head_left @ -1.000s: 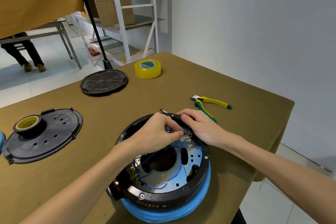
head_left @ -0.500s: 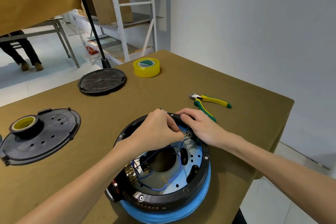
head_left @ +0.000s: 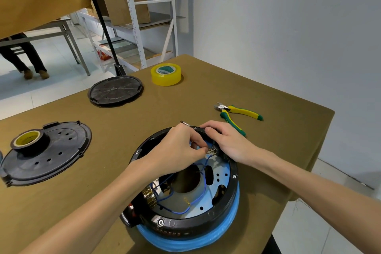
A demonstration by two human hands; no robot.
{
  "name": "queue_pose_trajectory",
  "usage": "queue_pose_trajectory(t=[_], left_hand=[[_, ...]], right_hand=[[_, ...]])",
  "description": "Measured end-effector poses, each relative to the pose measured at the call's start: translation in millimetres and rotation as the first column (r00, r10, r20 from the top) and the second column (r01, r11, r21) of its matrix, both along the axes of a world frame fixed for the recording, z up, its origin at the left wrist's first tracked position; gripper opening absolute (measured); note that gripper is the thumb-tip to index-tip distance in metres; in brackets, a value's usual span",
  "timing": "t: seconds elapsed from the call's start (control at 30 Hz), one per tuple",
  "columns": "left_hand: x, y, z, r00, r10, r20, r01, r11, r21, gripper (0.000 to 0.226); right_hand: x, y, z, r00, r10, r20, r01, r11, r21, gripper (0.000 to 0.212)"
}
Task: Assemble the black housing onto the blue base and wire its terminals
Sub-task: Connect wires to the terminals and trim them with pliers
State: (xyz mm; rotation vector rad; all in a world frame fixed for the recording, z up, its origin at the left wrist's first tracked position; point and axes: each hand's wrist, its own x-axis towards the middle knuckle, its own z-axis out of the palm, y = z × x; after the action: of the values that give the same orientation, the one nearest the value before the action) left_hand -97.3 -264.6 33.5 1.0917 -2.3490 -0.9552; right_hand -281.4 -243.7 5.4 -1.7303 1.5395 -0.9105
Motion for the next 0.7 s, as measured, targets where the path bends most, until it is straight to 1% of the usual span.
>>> queue_pose_trajectory(t=[0.07, 0.13, 0.2, 0.27, 0.37, 0.47, 0.57, 0.7], left_hand=[[-1, -2, 3, 1.0, -0.002, 0.01, 0.001, 0.997, 0.077, 0.016], [-3, -6, 7, 0.999, 0.028, 0.035, -0.033, 0.982, 0.183, 0.02], [-7, -11, 12, 0.992, 0.072, 0.102, -0.098, 0.957, 0.273, 0.021], [-12, -17, 16, 0.98, 0.096, 0.173, -0.149, 0.932, 0.33, 0.017], [-15, -20, 16, 0.969, 0.129, 0.212, -0.202, 0.906, 0.372, 0.014], [-15, -21, 14, 0.961, 0.166, 0.221, -0.248, 0.871, 0.424, 0.015], [-18, -22, 14, 0.952, 0.191, 0.239, -0.28, 0.86, 0.427, 0.015], [-15, -24, 20, 0.955, 0.137, 0.262, -0.246, 0.857, 0.452, 0.011]], right_hand=[[0, 0, 0, 1.0, -0.006, 0.003, 0.006, 1.0, 0.0, 0.028], [1, 0, 1, 1.0, -0.01, 0.011, 0.01, 1.0, 0.008, 0.028], [1, 0, 1, 1.0, -0.013, 0.016, 0.013, 1.0, 0.011, 0.028], [1, 0, 1, 1.0, -0.012, 0.016, 0.012, 1.0, 0.008, 0.028], [2, -1, 1, 0.999, -0.007, 0.043, 0.006, 1.0, 0.018, 0.028], [3, 0, 0, 0.994, -0.011, 0.111, 0.005, 0.998, 0.057, 0.028], [3, 0, 0, 0.99, -0.017, 0.143, 0.008, 0.998, 0.066, 0.029], [4, 0, 1, 0.984, -0.022, 0.175, 0.007, 0.997, 0.083, 0.032]])
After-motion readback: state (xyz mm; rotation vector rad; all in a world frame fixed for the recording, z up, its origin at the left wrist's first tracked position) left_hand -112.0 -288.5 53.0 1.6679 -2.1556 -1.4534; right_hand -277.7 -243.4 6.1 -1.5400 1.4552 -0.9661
